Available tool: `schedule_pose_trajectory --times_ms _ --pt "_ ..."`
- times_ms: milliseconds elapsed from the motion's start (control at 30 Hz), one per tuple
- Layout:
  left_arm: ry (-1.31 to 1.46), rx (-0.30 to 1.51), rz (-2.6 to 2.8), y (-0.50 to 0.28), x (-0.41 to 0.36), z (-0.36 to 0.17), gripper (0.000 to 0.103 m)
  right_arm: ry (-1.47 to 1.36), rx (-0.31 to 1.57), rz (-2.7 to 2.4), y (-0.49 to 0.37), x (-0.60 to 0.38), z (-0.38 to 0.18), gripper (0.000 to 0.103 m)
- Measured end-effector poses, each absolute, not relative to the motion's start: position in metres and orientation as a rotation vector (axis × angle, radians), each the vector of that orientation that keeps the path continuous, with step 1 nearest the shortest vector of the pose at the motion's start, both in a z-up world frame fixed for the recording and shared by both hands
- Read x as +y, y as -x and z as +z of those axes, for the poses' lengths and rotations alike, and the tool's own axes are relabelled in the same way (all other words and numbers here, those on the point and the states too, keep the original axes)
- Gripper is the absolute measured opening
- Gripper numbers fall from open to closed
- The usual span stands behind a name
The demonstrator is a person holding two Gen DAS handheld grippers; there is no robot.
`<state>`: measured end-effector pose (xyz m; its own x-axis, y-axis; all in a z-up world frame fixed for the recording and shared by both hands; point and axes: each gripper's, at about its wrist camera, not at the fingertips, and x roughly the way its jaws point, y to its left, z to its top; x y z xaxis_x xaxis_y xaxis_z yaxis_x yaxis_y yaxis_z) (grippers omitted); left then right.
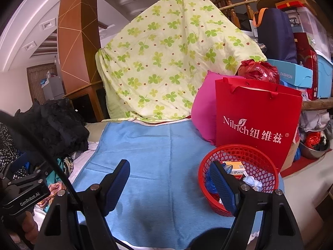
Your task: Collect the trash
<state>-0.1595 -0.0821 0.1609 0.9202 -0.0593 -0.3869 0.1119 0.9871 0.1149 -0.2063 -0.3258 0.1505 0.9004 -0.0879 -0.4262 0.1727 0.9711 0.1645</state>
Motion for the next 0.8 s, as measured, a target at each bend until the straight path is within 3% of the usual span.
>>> schedule_pose_trajectory --times_ms 333,800 --pt "-0.129 0.334 -0.091 0.177 -0.076 0.177 0.102 -0.177 0.378 -0.131 0.222 -0.315 0.169 0.082" --pt "-0.121 0.385 -0.090 0.139 -0.072 0.161 0.102 -0.186 0.391 -0.131 0.186 -0.313 0.160 0.082"
